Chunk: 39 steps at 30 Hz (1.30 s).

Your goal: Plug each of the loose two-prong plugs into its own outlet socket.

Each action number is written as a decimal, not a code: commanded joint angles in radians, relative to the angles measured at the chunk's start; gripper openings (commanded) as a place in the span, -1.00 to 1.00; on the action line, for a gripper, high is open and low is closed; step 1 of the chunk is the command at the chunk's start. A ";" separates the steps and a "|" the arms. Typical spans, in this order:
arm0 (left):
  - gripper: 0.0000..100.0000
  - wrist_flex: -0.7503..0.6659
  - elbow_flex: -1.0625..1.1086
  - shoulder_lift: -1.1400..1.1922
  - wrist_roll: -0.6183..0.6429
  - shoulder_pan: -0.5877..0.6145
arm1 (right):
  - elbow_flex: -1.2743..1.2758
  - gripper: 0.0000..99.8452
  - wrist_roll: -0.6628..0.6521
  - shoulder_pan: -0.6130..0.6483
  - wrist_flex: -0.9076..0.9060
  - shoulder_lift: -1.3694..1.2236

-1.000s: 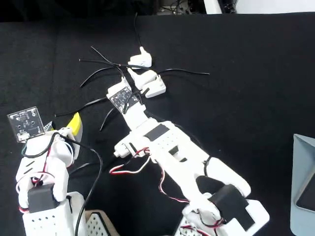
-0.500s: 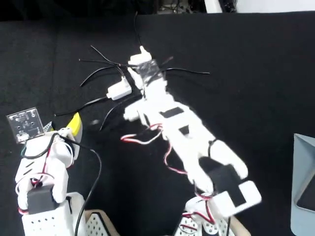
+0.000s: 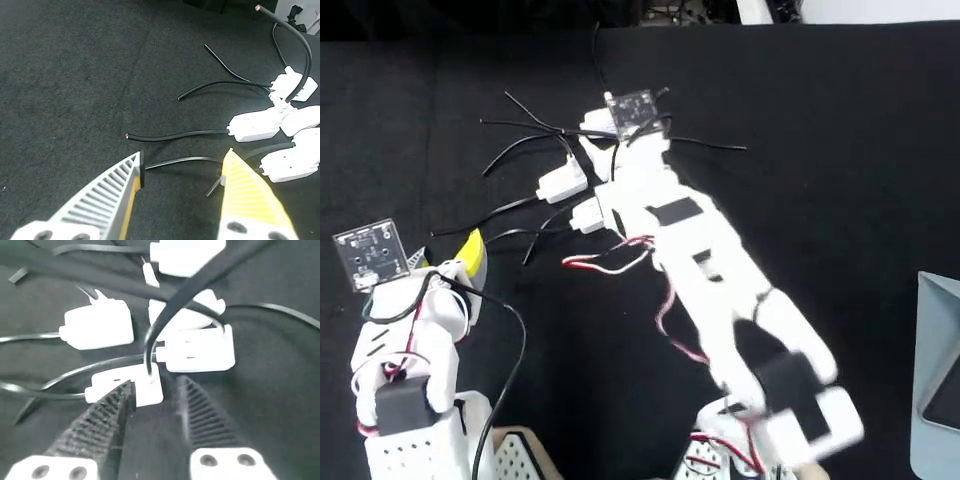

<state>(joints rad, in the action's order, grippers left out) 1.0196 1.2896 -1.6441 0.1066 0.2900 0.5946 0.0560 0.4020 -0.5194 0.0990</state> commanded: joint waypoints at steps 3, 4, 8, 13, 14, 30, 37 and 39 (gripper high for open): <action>-0.50 -0.014 -0.071 -0.075 0.005 0.008 | 0.108 -0.97 0.009 -0.012 -0.233 0.473; -0.55 -0.012 -0.071 -0.107 0.005 0.008 | 0.151 -0.98 0.009 -0.012 -0.259 0.545; -0.88 0.009 -0.079 -0.183 -0.023 0.001 | 0.352 -0.98 0.005 -0.023 -0.316 0.842; -0.94 0.012 -0.019 -0.161 -0.157 0.007 | 0.582 -0.98 0.003 -0.064 -0.373 1.196; -0.94 0.014 -0.001 -0.161 -0.157 0.007 | 0.622 -0.98 0.002 -0.074 -0.384 1.265; -0.94 -0.018 0.367 -0.161 -0.164 -0.165 | 1.050 -0.97 -0.026 -0.143 -0.466 1.784; -0.94 -0.061 0.410 -0.152 -0.164 -0.213 | 1.089 -0.97 -0.026 -0.143 -0.512 1.791; -0.94 -0.035 0.410 -0.152 -0.164 -0.214 | 1.089 -0.97 -0.026 -0.143 -0.563 1.791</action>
<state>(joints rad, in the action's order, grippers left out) 0.9828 1.6809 -1.8021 -0.0529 0.0936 1.6855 0.0299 0.2716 -1.0180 1.8052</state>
